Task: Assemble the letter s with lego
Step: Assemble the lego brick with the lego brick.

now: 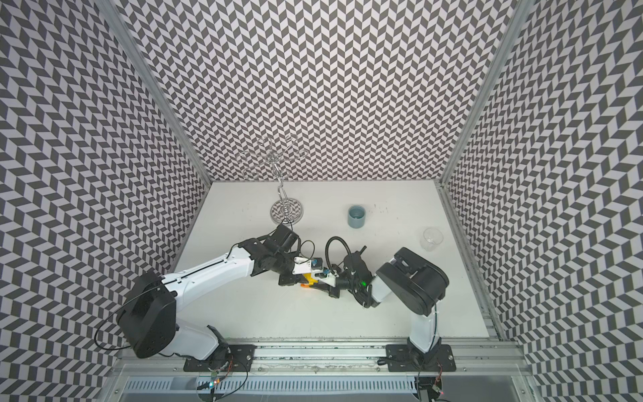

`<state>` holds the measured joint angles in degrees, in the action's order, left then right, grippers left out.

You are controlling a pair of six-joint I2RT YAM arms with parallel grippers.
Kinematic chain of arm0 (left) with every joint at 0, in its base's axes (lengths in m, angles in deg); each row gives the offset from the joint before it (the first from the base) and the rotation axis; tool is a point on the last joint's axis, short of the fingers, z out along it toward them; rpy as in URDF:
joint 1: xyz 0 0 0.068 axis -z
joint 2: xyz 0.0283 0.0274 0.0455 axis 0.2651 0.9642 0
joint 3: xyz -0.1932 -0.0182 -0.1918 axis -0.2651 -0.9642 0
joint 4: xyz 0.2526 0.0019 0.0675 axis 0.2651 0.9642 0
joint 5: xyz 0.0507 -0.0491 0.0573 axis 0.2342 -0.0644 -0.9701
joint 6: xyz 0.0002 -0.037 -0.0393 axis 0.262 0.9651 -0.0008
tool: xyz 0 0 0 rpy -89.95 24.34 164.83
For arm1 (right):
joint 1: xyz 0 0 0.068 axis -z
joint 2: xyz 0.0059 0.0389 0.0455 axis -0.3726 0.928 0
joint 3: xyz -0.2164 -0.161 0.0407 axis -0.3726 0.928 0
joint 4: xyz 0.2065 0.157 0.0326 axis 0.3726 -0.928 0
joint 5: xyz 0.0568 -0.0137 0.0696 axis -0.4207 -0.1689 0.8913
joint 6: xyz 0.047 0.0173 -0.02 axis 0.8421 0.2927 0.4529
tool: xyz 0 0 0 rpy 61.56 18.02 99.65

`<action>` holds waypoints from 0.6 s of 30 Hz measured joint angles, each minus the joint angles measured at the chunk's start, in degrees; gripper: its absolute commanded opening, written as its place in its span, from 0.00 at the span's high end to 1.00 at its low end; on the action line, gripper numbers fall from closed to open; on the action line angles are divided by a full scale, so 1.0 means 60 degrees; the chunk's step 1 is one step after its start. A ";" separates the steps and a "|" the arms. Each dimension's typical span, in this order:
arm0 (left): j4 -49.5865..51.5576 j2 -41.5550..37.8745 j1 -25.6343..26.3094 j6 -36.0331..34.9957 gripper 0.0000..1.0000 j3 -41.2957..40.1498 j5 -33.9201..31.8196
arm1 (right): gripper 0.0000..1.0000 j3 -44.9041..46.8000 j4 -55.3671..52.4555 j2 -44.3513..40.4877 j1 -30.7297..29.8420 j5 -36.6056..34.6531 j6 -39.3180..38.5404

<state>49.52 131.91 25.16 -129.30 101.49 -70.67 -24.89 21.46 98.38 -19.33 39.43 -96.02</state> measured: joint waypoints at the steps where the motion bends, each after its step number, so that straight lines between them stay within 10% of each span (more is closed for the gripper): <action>1: -0.0015 0.0000 0.0000 0.0000 1.00 0.0000 0.0000 | 0.79 0.0004 0.0004 0.0000 0.0011 0.0004 0.0000; 13: -0.0066 -0.0018 0.0000 0.0015 1.00 0.0004 0.0062 | 0.79 0.0007 0.0015 0.0000 0.0036 0.0004 0.0007; 18: -0.0066 -0.0029 0.0000 0.0036 0.73 0.0004 0.0076 | 0.80 0.0007 0.0015 0.0004 0.0036 0.0007 0.0015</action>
<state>49.13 131.73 25.16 -129.08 101.51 -70.21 -24.84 21.55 98.41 -19.12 39.48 -95.94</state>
